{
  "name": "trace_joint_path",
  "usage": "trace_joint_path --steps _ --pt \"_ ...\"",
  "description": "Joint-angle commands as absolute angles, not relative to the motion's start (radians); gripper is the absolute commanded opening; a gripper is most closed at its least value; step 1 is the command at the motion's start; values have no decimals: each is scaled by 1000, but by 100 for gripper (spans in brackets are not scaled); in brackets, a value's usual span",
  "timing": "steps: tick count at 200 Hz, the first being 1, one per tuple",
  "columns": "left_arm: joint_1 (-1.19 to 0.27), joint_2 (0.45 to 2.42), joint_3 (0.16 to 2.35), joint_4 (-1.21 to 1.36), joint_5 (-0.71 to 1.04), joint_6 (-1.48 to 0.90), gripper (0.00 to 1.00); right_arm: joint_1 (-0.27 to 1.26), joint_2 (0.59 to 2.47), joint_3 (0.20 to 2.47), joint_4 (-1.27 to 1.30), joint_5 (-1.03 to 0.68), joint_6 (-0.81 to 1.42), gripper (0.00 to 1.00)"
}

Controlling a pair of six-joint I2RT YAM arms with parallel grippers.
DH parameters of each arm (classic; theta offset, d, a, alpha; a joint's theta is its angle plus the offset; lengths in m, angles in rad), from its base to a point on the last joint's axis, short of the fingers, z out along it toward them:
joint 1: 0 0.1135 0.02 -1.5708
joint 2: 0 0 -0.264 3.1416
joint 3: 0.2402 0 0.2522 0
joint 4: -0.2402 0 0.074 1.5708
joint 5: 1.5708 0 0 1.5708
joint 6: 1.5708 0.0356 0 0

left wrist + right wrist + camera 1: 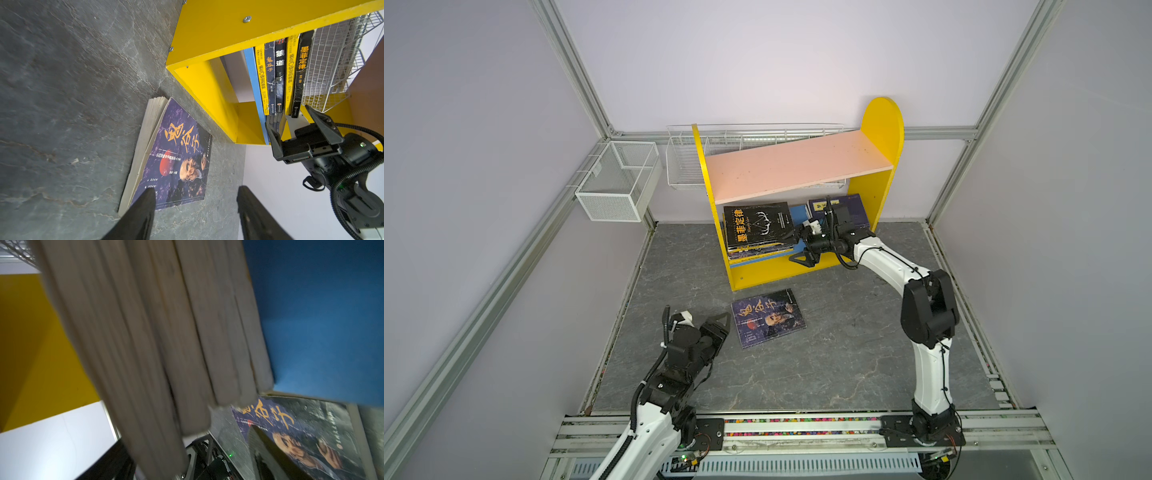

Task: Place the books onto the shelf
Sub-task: 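Release the black book and reach the right gripper down to the purple book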

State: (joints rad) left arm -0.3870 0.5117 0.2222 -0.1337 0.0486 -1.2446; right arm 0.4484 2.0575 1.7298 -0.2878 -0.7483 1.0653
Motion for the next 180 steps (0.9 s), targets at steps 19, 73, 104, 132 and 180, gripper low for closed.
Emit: trace_joint_path --steps 19,73,104,132,180 --pt "-390 567 215 -151 36 -1194 63 455 1811 1447 -304 -632 881 81" --pt "-391 748 216 -44 82 -1129 66 545 1774 1203 -463 -465 600 79" --pt "-390 892 241 -3 104 -1092 69 566 1818 1182 -497 -424 551 78" --pt "-395 994 243 56 119 -1056 69 573 1852 1169 -479 -432 534 77" --pt "-429 1149 255 149 137 -1041 68 577 1923 1182 -438 -454 535 76"
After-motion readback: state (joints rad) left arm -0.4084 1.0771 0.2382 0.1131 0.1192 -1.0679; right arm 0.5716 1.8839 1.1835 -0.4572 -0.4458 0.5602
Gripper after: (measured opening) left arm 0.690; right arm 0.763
